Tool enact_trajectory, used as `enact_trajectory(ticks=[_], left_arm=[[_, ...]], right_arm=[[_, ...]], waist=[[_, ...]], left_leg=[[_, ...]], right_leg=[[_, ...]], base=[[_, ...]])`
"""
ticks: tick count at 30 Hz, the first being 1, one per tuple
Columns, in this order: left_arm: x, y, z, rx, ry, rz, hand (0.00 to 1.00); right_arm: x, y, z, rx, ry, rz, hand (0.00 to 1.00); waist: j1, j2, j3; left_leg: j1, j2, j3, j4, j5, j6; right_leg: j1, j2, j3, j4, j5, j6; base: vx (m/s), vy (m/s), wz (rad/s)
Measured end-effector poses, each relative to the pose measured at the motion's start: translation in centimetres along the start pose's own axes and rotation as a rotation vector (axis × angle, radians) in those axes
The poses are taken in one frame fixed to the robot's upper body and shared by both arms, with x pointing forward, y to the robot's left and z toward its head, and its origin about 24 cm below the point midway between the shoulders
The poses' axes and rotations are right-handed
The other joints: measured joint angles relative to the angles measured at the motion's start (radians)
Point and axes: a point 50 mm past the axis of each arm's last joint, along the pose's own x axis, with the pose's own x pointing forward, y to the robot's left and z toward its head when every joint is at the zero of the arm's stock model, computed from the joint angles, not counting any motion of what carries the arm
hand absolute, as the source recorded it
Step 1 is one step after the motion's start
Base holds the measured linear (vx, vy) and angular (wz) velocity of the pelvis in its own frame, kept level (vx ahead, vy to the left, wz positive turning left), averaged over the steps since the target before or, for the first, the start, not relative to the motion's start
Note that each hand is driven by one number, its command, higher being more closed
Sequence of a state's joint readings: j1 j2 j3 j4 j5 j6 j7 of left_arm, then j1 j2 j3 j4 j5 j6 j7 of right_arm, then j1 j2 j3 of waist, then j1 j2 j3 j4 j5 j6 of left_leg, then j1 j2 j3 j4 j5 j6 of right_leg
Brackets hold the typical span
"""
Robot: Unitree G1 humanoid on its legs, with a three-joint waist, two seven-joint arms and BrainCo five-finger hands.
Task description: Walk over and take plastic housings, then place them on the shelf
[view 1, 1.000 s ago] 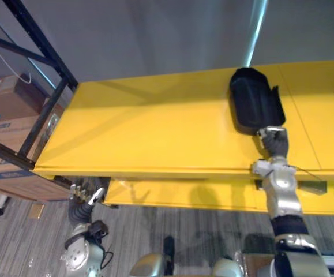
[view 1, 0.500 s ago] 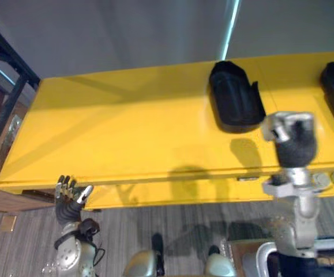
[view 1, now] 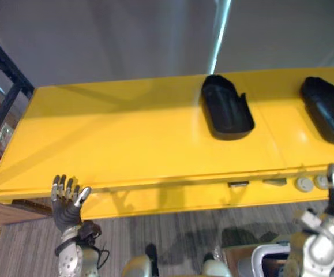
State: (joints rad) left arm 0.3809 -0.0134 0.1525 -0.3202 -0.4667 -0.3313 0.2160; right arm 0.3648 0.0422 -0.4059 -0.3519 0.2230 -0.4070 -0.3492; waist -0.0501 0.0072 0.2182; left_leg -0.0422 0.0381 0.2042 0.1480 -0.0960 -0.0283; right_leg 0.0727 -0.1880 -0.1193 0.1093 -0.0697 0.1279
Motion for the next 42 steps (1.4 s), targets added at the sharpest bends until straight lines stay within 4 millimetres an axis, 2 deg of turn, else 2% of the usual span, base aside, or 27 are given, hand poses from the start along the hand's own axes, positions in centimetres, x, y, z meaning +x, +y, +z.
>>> enact_trajectory(ticks=[2, 7, 10, 11, 12, 13, 14, 17, 18, 19, 20, 21, 22, 24, 27, 29, 31, 34, 37, 38, 40, 41, 42], left_arm=[[0.3, -0.6, 0.6, -0.011, -0.040, -0.022, 0.00], [0.8, -1.9, 0.7, -0.040, -0.063, -0.075, 0.00], [0.8, -3.9, 1.0, -0.085, -0.075, -0.178, 0.00], [1.0, -5.1, 1.0, -0.113, -0.082, -0.241, 0.00], [1.2, -6.8, 1.1, -0.136, -0.085, -0.338, 0.00], [1.2, -7.2, 1.1, -0.140, -0.085, -0.358, 0.00], [1.2, -9.1, 1.0, -0.163, -0.084, -0.459, 0.00], [1.1, -11.0, 0.9, -0.188, -0.083, -0.550, 0.00], [1.3, -11.7, 0.6, -0.188, -0.072, -0.575, 0.00], [1.3, -11.8, 0.4, -0.184, -0.068, -0.577, 0.00], [1.5, -11.8, 0.4, -0.156, -0.079, -0.564, 0.00], [1.6, -11.6, 0.4, -0.141, -0.081, -0.541, 0.00], [1.7, -11.5, 0.3, -0.140, -0.079, -0.526, 0.00], [1.9, -11.4, 0.1, -0.132, -0.073, -0.509, 0.00], [2.1, -11.7, 0.8, -0.127, -0.130, -0.501, 0.00], [2.6, -11.6, 2.0, -0.145, -0.202, -0.480, 0.00], [2.7, -11.7, 2.6, -0.163, -0.238, -0.470, 0.00], [2.6, -11.8, 3.1, -0.173, -0.257, -0.479, 0.00], [2.2, -12.5, 4.6, -0.173, -0.329, -0.546, 0.00], [1.9, -12.9, 5.1, -0.185, -0.351, -0.595, 0.00], [1.8, -13.1, 5.4, -0.178, -0.359, -0.634, 0.00], [1.7, -13.2, 5.3, -0.167, -0.353, -0.656, 0.00], [1.7, -13.0, 5.0, -0.157, -0.328, -0.648, 0.00]], right_arm=[[-0.1, -0.1, 0.1, 0.000, -0.006, 0.002, 0.00], [-0.1, 0.2, -0.4, 0.000, 0.009, -0.006, 0.00], [0.5, 0.5, -0.1, -0.007, -0.019, -0.024, 0.00], [0.8, 0.7, 0.0, -0.012, -0.032, -0.021, 0.00], [1.1, 0.9, 0.1, -0.013, -0.034, -0.016, 0.00], [1.2, 1.0, 0.1, -0.014, -0.033, -0.015, 0.00], [1.3, 1.0, 0.1, -0.027, -0.033, -0.009, 0.00], [1.5, 0.9, 0.2, -0.048, -0.037, 0.007, 0.00], [1.8, 1.0, 0.3, -0.060, -0.045, 0.025, 0.00], [1.9, 1.0, 0.4, -0.067, -0.050, 0.036, 0.00], [2.2, 1.1, 0.6, -0.074, -0.065, 0.068, 0.00], [2.7, 1.7, 0.9, -0.067, -0.087, 0.112, 0.00], [3.0, 2.0, 1.1, -0.061, -0.103, 0.136, 0.00], [3.3, 2.8, 1.4, -0.048, -0.118, 0.195, 0.00], [3.7, 4.4, 2.0, -0.024, -0.155, 0.292, 0.00], [4.5, 7.3, 3.1, 0.054, -0.232, 0.386, 0.00], [5.3, 9.3, 4.3, 0.095, -0.301, 0.439, 0.00], [6.1, 11.0, 4.9, 0.111, -0.343, 0.493, 0.00], [6.2, 10.9, 4.2, 0.103, -0.306, 0.473, 0.00], [5.7, 10.0, 3.2, 0.085, -0.254, 0.440, 0.00], [4.4, 8.6, 1.7, 0.085, -0.160, 0.401, 0.00], [3.1, 7.4, 1.0, 0.094, -0.094, 0.367, 0.00], [1.7, 6.5, 0.7, 0.106, -0.048, 0.370, 0.00]], waist=[[-0.013, 0.001, -0.015], [-0.017, -0.006, -0.029], [-0.019, -0.011, -0.031], [-0.018, -0.014, -0.030], [-0.022, -0.020, -0.028], [-0.024, -0.021, -0.029], [-0.037, -0.027, -0.029], [-0.062, -0.033, -0.028], [-0.078, -0.031, -0.027], [-0.082, -0.027, -0.028], [-0.082, -0.019, -0.030], [-0.064, -0.010, -0.029], [-0.060, -0.001, -0.027], [-0.077, -0.002, -0.011], [-0.075, 0.004, 0.007], [-0.067, 0.001, 0.053], [-0.053, 0.008, 0.104], [-0.020, 0.033, 0.124], [-0.013, 0.057, 0.138], [-0.011, 0.071, 0.145], [-0.010, 0.073, 0.146], [-0.003, 0.078, 0.151], [0.007, 0.084, 0.159]], left_leg=[[0.006, 0.006, 0.009, -0.004, 0.002, -0.004], [0.007, 0.019, 0.021, -0.020, 0.016, -0.016], [0.006, 0.023, 0.034, -0.018, 0.017, -0.016], [0.007, 0.029, 0.052, -0.010, 0.015, -0.014], [0.008, 0.041, 0.076, 0.018, 0.000, -0.015], [0.008, 0.044, 0.083, 0.025, -0.005, -0.016], [0.010, 0.059, 0.112, 0.057, -0.031, -0.015], [0.024, 0.086, 0.168, 0.118, -0.081, -0.017], [0.014, 0.106, 0.194, 0.183, -0.124, -0.020], [0.001, 0.110, 0.193, 0.221, -0.145, -0.022], [-0.034, 0.118, 0.129, 0.297, -0.184, -0.021], [-0.061, 0.106, -0.006, 0.343, -0.221, -0.026], [-0.065, 0.100, -0.060, 0.349, -0.246, -0.036], [-0.066, 0.083, -0.061, 0.377, -0.290, -0.041], [-0.135, 0.074, -0.043, 0.465, -0.323, -0.034], [-0.208, 0.052, -0.033, 0.512, -0.324, -0.032], [-0.238, 0.036, -0.038, 0.534, -0.325, -0.030], [-0.283, 0.017, -0.070, 0.572, -0.333, -0.018], [-0.303, 0.014, -0.144, 0.657, -0.372, -0.005], [-0.305, 0.020, -0.180, 0.724, -0.407, 0.008], [-0.292, 0.040, -0.172, 0.770, -0.439, 0.027], [-0.266, 0.073, -0.134, 0.792, -0.469, 0.057], [-0.243, 0.119, -0.059, 0.784, -0.471, 0.086]], right_leg=[[0.001, 0.006, 0.013, -0.009, 0.000, 0.000], [-0.004, 0.019, 0.012, -0.017, 0.002, -0.008], [-0.017, 0.022, 0.021, -0.019, 0.007, -0.015], [-0.025, 0.026, 0.041, -0.019, 0.014, -0.020], [-0.027, 0.032, 0.069, -0.019, 0.023, -0.020], [-0.027, 0.034, 0.074, -0.020, 0.025, -0.020], [-0.027, 0.042, 0.107, -0.020, 0.034, -0.022], [-0.038, 0.061, 0.185, -0.022, 0.045, -0.023], [-0.055, 0.078, 0.234, -0.023, 0.049, -0.017], [-0.068, 0.087, 0.259, -0.023, 0.050, -0.014], [-0.109, 0.106, 0.326, -0.022, 0.054, -0.007], [-0.155, 0.134, 0.407, -0.018, 0.059, 0.000], [-0.168, 0.147, 0.435, -0.020, 0.066, 0.000], [-0.187, 0.155, 0.491, -0.034, 0.083, -0.004], [-0.252, 0.152, 0.542, -0.027, 0.106, 0.021], [-0.316, 0.133, 0.562, -0.025, 0.133, 0.038], [-0.339, 0.117, 0.564, -0.026, 0.147, 0.054], [-0.374, 0.114, 0.560, -0.010, 0.153, 0.068], [-0.385, 0.150, 0.554, 0.066, 0.136, 0.094], [-0.389, 0.185, 0.558, 0.118, 0.136, 0.107], [-0.389, 0.216, 0.557, 0.152, 0.147, 0.116], [-0.391, 0.234, 0.531, 0.171, 0.176, 0.106], [-0.389, 0.231, 0.429, 0.141, 0.247, 0.037]], base=[[-0.04, -0.023, -0.19], [-0.03, -0.025, -0.02], [0.01, -0.003, -0.12], [0.03, 0.030, -0.44], [0.03, 0.030, -0.49], [0.00, 0.052, -0.66], [-0.01, 0.042, -0.53], [-0.01, 0.079, -0.86], [-0.05, 0.090, -0.95], [-0.09, 0.130, -1.30], [-0.12, 0.153, -1.77], [-0.11, 0.158, -1.97], [-0.11, 0.176, -1.83], [-0.10, 0.191, -1.02], [-0.15, 0.205, -0.56], [-0.17, 0.142, -0.24], [-0.15, 0.074, -0.03], [-0.09, 0.022, 0.06], [-0.03, 0.022, -0.07], [-0.05, 0.087, -0.40], [-0.08, 0.123, -0.74], [-0.19, 0.182, -1.50], [-0.22, 0.185, -1.50]])
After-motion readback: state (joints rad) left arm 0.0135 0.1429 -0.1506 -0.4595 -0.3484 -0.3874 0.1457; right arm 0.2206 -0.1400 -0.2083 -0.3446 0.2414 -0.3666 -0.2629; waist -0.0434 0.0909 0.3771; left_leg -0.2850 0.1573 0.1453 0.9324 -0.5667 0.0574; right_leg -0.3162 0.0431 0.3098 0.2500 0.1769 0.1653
